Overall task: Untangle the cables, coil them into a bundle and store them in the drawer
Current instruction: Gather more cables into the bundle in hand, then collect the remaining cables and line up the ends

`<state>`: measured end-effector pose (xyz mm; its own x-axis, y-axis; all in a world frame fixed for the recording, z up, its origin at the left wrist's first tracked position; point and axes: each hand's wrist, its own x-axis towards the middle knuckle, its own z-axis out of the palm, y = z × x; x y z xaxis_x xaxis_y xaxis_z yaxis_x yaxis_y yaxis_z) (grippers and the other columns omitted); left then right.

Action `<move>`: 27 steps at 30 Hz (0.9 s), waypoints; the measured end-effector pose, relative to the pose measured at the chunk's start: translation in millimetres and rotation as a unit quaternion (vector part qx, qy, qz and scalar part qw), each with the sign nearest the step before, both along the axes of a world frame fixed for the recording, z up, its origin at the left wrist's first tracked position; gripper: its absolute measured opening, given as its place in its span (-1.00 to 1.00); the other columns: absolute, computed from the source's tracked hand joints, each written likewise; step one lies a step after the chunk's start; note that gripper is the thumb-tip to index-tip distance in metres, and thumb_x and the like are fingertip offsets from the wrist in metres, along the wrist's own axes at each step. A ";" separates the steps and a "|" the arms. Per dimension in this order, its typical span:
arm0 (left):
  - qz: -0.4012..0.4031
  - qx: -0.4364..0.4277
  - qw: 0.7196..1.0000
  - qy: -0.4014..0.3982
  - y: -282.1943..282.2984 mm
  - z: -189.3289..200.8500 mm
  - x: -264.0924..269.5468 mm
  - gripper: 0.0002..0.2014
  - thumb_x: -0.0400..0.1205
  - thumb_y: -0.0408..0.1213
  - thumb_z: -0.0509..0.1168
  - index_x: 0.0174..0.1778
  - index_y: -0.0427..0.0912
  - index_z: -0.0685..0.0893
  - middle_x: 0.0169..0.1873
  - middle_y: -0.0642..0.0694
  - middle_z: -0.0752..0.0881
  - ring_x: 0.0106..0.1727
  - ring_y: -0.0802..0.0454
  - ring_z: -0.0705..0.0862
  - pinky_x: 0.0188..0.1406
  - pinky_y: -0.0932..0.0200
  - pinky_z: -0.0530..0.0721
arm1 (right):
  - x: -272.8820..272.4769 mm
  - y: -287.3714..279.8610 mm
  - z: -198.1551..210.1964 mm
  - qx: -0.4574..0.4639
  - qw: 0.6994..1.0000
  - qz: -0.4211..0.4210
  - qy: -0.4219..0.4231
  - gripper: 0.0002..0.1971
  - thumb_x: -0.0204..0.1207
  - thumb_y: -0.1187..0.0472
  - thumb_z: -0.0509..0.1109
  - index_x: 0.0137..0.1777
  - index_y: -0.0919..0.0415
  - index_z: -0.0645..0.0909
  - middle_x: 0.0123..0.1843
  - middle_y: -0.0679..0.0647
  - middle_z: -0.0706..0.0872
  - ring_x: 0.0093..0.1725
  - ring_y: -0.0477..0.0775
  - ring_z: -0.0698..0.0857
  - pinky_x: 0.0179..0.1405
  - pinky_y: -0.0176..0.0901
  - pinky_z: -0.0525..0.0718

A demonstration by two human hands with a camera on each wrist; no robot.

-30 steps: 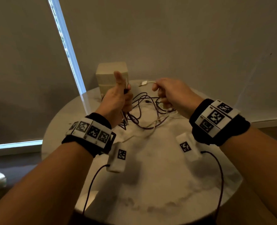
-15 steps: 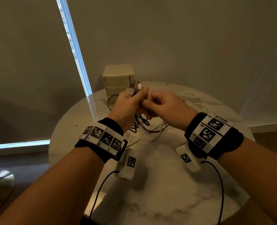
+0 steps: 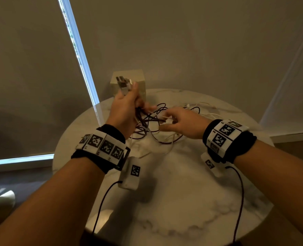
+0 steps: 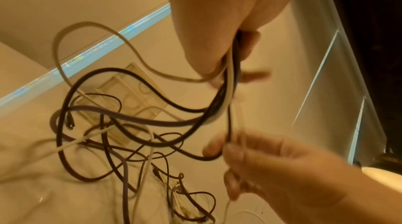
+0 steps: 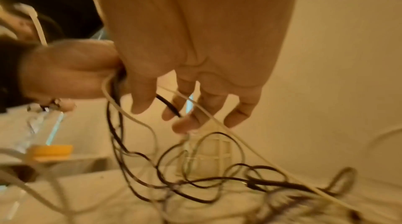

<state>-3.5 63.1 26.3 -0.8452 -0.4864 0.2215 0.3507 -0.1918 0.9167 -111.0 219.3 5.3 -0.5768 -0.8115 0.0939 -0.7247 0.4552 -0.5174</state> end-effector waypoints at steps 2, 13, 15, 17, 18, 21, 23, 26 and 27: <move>0.066 -0.001 0.998 -0.005 -12.4 5.4 2.8 -0.73 0.84 -0.10 0.18 -0.17 -0.07 0.48 -0.52 0.08 0.39 -0.56 0.17 0.41 -0.55 0.23 0.49 | -23.5 11.9 -4.9 0.010 0.998 -0.050 0.026 -0.72 0.59 -0.04 0.45 0.22 0.03 0.65 0.22 0.01 0.67 0.13 0.04 0.67 0.06 -0.08 0.63; -0.006 -0.450 0.878 -0.164 10.6 0.3 -16.7 -0.74 0.76 -0.04 0.30 0.27 -0.09 0.67 0.01 0.04 0.80 0.04 0.10 0.74 0.04 0.09 0.62 | -21.2 4.4 21.8 -0.025 0.984 -0.037 0.173 -0.69 0.76 0.04 0.12 -0.04 0.18 0.61 -0.12 0.11 0.71 -0.13 0.16 0.64 -0.10 0.05 0.57; -0.035 -0.471 0.867 -0.156 15.3 -2.4 -19.9 -0.75 0.76 -0.04 0.30 0.22 -0.11 0.68 -0.14 0.07 0.82 -0.15 0.19 0.73 -0.06 0.09 0.63 | -19.6 0.9 26.8 -0.056 0.987 -0.036 0.144 -0.77 0.74 0.09 0.18 0.03 0.17 0.61 -0.10 0.09 0.71 -0.13 0.13 0.64 -0.13 0.01 0.58; 0.008 -0.411 0.905 -0.112 14.6 -1.7 -19.7 -0.76 0.76 -0.06 0.30 0.26 -0.08 0.66 -0.14 0.08 0.75 -0.15 0.15 0.69 -0.03 0.04 0.68 | -26.0 5.6 22.0 -0.038 0.993 -0.047 0.103 -0.79 0.72 0.01 0.23 0.03 0.11 0.61 -0.14 0.00 0.68 -0.20 0.01 0.61 -0.26 -0.12 0.52; 0.047 -0.367 0.926 -0.078 12.1 1.1 -18.2 -0.77 0.76 -0.08 0.29 0.28 -0.06 0.64 -0.13 0.07 0.72 -0.12 0.12 0.68 0.00 0.01 0.70 | -31.7 10.5 15.0 -0.005 0.994 -0.060 0.089 -0.77 0.71 -0.04 0.25 0.02 0.10 0.62 -0.15 -0.02 0.67 -0.21 -0.03 0.59 -0.28 -0.16 0.47; 0.150 -0.271 0.951 0.011 0.2 15.1 -9.2 -0.93 0.79 -0.12 0.28 0.11 -0.01 0.59 -0.21 0.08 0.62 -0.21 0.18 0.61 -0.17 0.16 0.68 | -52.2 26.7 -11.2 0.166 0.973 -0.093 0.129 -0.67 0.70 -0.07 0.26 0.00 0.15 0.73 -0.07 0.10 0.73 -0.15 0.07 0.63 -0.18 -0.16 0.45; 0.183 -0.250 0.950 0.042 -6.9 18.9 -5.9 -0.91 0.80 -0.13 0.26 0.01 -0.01 0.53 -0.28 0.12 0.55 -0.31 0.27 0.56 -0.30 0.27 0.61 | -62.3 33.4 -22.3 0.198 0.969 -0.116 0.096 -0.69 0.69 -0.03 0.29 0.00 0.12 0.79 -0.02 0.10 0.79 -0.12 0.06 0.65 -0.12 -0.17 0.48; 0.198 -0.262 0.943 0.052 -9.5 14.3 -5.6 -0.89 0.82 -0.18 0.24 -0.03 0.03 0.51 -0.30 0.12 0.51 -0.37 0.35 0.53 -0.34 0.39 0.59 | -67.4 29.2 -8.8 0.176 0.974 -0.143 0.019 -0.68 0.72 0.04 0.26 -0.05 0.17 0.80 -0.12 0.09 0.82 -0.31 0.02 0.65 -0.31 -0.20 0.57; 0.203 -0.265 0.941 0.052 -10.2 12.1 -6.8 -0.90 0.82 -0.19 0.23 -0.02 0.02 0.51 -0.29 0.11 0.51 -0.34 0.33 0.53 -0.31 0.39 0.58 | -69.9 25.8 2.5 0.144 0.978 -0.154 0.009 -0.66 0.73 0.09 0.22 -0.07 0.22 0.78 -0.12 0.16 0.84 -0.34 0.05 0.68 -0.33 -0.18 0.63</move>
<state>-10.2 52.9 38.4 -0.5733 -0.5620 0.5962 0.3902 0.4526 0.8018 -180.9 245.0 7.8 -0.7979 -0.5945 -0.0995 -0.5389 0.7776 -0.3240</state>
